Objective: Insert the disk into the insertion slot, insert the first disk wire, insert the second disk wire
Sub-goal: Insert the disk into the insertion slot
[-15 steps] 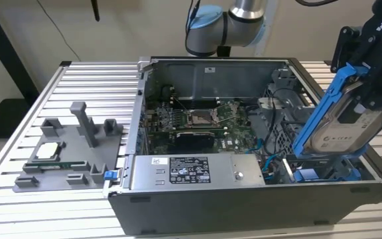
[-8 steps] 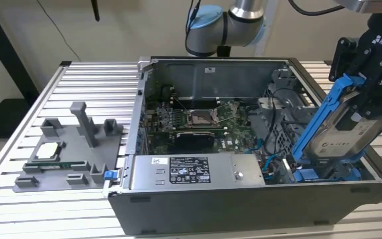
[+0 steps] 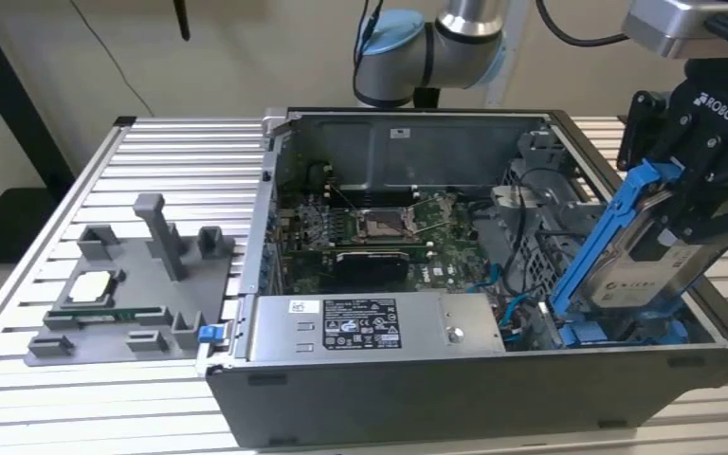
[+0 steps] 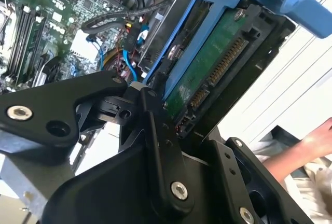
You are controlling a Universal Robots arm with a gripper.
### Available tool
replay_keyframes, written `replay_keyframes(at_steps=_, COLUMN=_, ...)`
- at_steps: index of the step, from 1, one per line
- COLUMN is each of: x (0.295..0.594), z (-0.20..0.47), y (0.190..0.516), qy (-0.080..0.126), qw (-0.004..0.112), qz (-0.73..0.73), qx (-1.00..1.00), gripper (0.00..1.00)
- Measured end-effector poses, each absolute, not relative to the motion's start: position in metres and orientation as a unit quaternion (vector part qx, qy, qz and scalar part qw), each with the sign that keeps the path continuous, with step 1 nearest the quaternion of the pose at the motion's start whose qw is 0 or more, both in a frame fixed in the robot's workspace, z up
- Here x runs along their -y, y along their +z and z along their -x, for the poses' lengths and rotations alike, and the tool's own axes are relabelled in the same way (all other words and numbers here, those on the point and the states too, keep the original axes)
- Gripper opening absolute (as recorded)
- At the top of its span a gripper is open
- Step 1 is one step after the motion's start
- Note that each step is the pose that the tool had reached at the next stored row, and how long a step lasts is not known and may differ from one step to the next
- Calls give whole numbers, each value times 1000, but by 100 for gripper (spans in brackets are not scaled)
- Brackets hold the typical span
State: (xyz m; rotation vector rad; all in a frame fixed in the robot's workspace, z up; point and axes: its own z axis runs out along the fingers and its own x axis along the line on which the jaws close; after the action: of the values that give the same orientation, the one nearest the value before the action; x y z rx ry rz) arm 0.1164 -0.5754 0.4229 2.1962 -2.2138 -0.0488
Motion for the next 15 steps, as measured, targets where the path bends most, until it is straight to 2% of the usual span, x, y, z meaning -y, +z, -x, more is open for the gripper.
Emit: replay_keyframes(at_steps=15, x=566, z=-122, y=400, qy=-16, qw=11, qz=-706, qx=708, gripper=0)
